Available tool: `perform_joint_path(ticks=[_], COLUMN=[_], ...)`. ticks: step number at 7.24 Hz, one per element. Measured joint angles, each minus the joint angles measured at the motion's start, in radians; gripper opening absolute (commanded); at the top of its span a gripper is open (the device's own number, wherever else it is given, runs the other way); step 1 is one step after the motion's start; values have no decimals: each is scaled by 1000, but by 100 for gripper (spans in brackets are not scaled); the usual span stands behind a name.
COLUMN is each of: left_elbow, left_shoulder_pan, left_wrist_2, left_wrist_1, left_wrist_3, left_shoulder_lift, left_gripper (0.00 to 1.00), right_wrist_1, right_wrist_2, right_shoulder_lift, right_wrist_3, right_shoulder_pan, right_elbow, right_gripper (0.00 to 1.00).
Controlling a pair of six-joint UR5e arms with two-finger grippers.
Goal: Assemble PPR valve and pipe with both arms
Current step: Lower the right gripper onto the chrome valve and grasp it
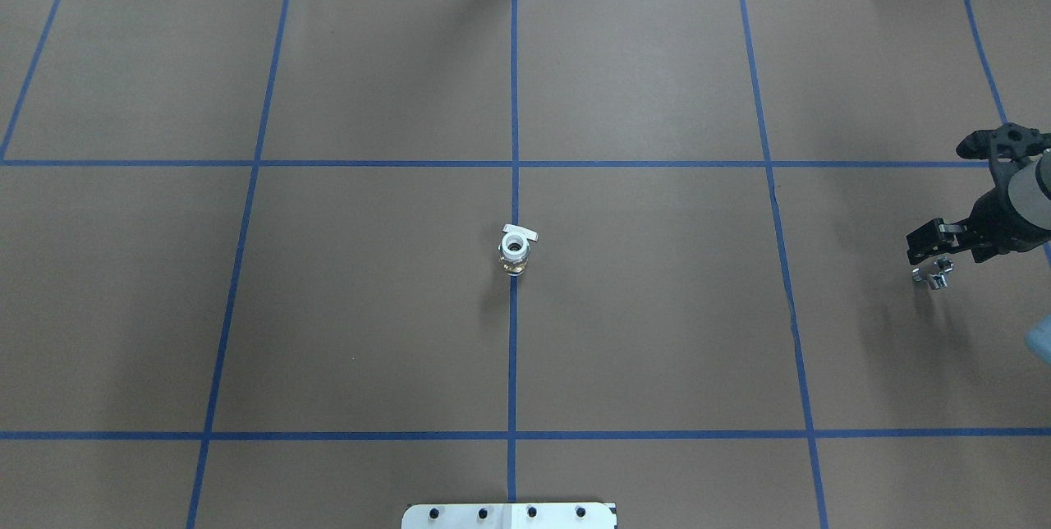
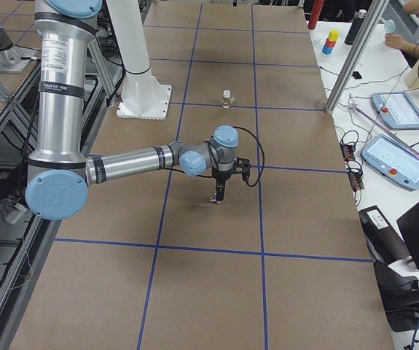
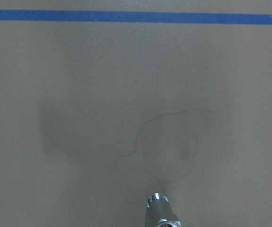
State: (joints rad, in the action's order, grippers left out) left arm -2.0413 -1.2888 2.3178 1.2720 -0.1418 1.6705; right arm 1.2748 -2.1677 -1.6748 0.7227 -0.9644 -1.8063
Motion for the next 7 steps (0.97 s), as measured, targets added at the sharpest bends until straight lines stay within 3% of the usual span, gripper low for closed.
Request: perform_joint_path(ticks=[2, 4, 5, 7], left_elbow=[0, 0, 0, 0], left_shoulder_pan=[0, 0, 0, 0], left_wrist_2=[0, 0, 0, 0], left_wrist_1=[1, 1, 1, 1], left_wrist_3=[1, 2, 2, 2], left_shoulder_lift=[0, 0, 0, 0], left_gripper=[100, 100, 100, 100], right_wrist_1=[0, 0, 0, 1], right_wrist_2=[0, 0, 0, -2], right_shoulder_lift=[6, 14, 16, 16], right_wrist_3=[-2, -3, -2, -1], right_shoulder_pan=[8, 10, 10, 10], right_elbow=[20, 34, 38, 33], right_gripper=[69, 28, 0, 0])
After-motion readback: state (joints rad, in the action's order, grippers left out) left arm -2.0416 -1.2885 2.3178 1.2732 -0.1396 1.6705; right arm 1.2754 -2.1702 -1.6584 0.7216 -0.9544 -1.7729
